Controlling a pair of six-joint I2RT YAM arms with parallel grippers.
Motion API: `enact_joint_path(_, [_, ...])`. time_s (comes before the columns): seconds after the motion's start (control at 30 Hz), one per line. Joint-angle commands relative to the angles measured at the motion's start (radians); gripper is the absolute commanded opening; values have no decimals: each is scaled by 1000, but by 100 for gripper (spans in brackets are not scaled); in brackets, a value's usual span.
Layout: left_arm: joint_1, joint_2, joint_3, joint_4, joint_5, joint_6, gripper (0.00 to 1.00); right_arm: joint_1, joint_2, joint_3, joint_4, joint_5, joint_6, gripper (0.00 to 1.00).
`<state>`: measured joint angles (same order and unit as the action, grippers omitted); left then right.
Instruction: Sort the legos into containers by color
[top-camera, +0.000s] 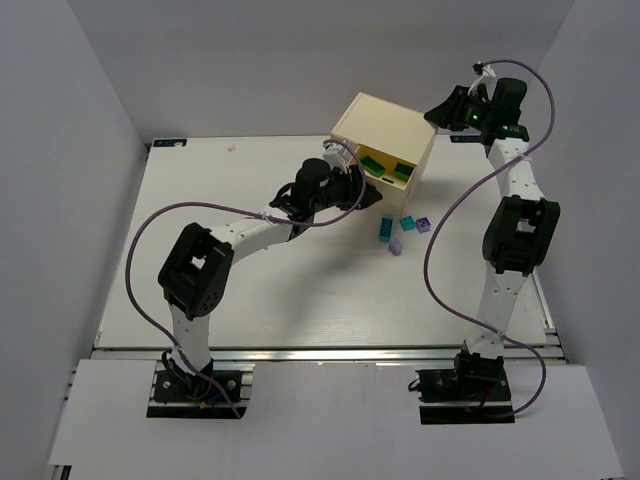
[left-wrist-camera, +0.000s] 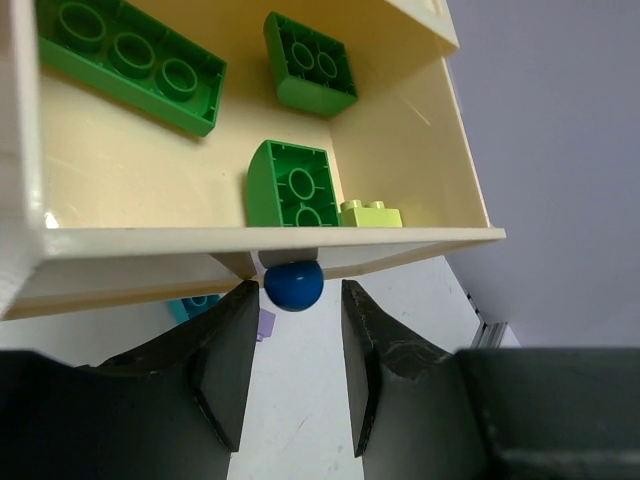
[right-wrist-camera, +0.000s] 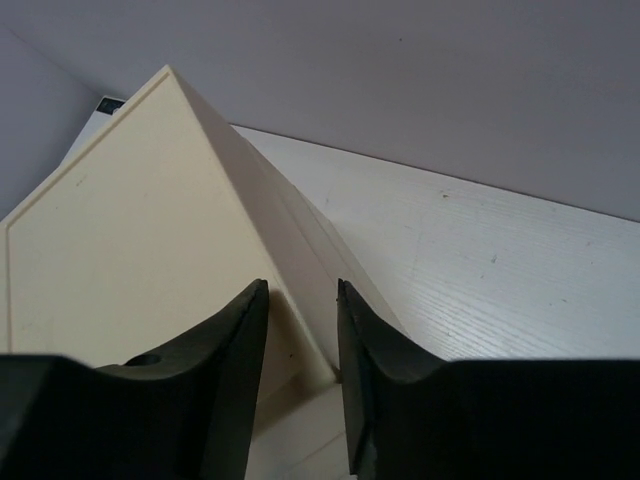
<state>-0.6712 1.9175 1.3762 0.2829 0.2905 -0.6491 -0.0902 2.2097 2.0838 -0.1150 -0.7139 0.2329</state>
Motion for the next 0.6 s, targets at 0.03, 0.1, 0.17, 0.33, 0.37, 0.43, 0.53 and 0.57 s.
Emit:
enact_joint_path(0.03, [5,28,89,30,-48,6,49,0,24,2,-86,-139,-4,33])
enact_joint_path(0.1, [5,41,121,24,-57,11,49,1,27,-1,-98,-154,-20,32])
enact_joint_path(0.17, [5,63,150,18,-59,16,49,-2,24,-1,-118,-163,-36,32])
enact_joint_path(0.33, [5,112,213,6,-62,22,49,0,33,16,-150,-179,-56,33])
enact_joint_path(0.37, [5,132,227,-2,-63,25,49,0,39,25,-169,-182,-61,32])
enact_joint_path(0.43, [5,149,268,-14,-62,29,49,0,50,45,-184,-188,-69,33])
enact_joint_path(0.53, [5,179,313,-27,-60,35,49,0,56,50,-199,-196,-81,33])
enact_joint_path(0.57, [5,193,322,-28,-59,37,49,1,56,48,-204,-197,-86,33])
